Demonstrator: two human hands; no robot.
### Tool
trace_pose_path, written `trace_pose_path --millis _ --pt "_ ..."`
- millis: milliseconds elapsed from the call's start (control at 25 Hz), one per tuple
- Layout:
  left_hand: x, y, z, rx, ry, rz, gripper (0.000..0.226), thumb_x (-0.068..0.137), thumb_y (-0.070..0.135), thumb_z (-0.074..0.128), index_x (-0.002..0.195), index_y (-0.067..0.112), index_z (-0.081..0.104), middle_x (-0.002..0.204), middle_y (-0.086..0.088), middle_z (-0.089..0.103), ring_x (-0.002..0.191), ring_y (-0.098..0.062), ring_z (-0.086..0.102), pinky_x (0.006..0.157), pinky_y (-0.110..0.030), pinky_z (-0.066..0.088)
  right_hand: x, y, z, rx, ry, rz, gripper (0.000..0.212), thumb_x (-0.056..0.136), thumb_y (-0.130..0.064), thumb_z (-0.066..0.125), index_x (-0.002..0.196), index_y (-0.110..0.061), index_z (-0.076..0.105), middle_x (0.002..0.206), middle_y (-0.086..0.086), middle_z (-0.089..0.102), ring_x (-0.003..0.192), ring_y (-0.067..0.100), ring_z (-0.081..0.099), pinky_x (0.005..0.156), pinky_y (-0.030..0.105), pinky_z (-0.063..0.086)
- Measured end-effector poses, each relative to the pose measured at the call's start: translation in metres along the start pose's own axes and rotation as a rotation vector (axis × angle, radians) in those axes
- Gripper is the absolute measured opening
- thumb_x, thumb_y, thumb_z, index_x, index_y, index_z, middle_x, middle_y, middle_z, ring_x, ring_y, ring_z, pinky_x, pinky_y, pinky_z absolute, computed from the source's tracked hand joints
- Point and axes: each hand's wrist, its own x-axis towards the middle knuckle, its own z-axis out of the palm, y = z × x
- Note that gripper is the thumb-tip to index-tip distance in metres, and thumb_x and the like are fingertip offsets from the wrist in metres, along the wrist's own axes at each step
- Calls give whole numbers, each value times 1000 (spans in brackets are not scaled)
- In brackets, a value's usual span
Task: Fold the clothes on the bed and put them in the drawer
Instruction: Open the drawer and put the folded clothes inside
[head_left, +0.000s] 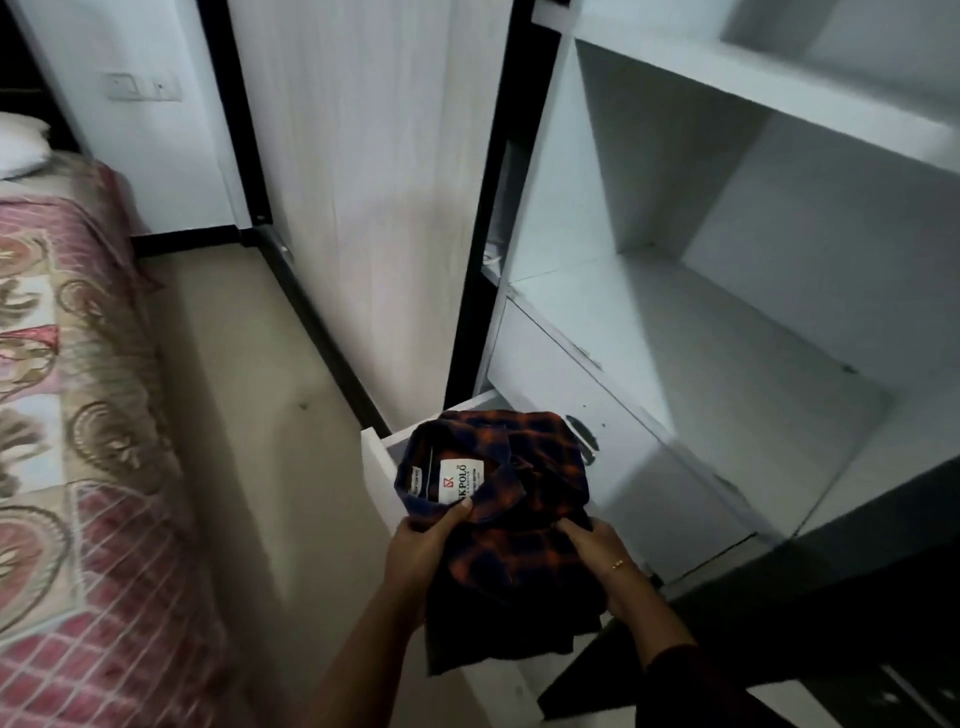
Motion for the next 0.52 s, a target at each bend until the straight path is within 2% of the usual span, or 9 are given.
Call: trace_pose_path --millis 120,160,240,320,360,440,520 --pt "34 -10 26 32 19 -41 68 45 47 88 105 21 68 97 -4 74 90 -26 70 86 -47 54 43 4 -17 -24 20 44 16 91 -13 55 99 -2 63 75 6 61 70 23 58 56 25 46" --pt "51 -13 33 24 35 -58 70 44 49 87 105 23 68 97 -4 74 90 -27 70 86 -48 54 62 4 -19 -28 6 51 18 91 -12 54 102 -2 63 75 5 60 70 23 57 57 25 46" --pt "76 -18 42 21 86 -82 54 54 44 85 101 25 67 96 -4 73 90 -27 69 87 -48 54 92 2 -20 -60 -29 62 22 93 -12 52 109 -2 62 79 5 61 72 23 58 60 26 48" --pt "103 -27 50 21 178 -98 33 67 38 79 95 29 65 95 -3 72 89 -26 68 89 -48 53 124 4 -17 -111 -39 68 29 93 -11 51 120 0 57 98 13 64 86 27 59 68 26 49" --pt "118 -34 53 33 228 -121 30 69 41 75 94 30 63 96 -2 71 89 -26 68 89 -48 52 141 6 -14 -133 -37 78 31 94 -9 50 123 1 55 109 19 63 93 29 59 67 21 49" --pt "144 -44 56 30 282 -179 42 66 48 69 103 30 62 99 -1 70 91 -26 66 92 -48 50 176 11 -6 -169 -36 112 34 94 -8 50 125 5 52 122 23 58 105 32 58 62 15 48" --pt "178 -55 54 -16 314 -254 46 71 44 66 114 27 61 100 -2 70 92 -26 66 92 -47 50 216 23 8 -186 -36 154 39 93 -9 53 129 5 50 128 22 55 115 34 55 81 24 46"
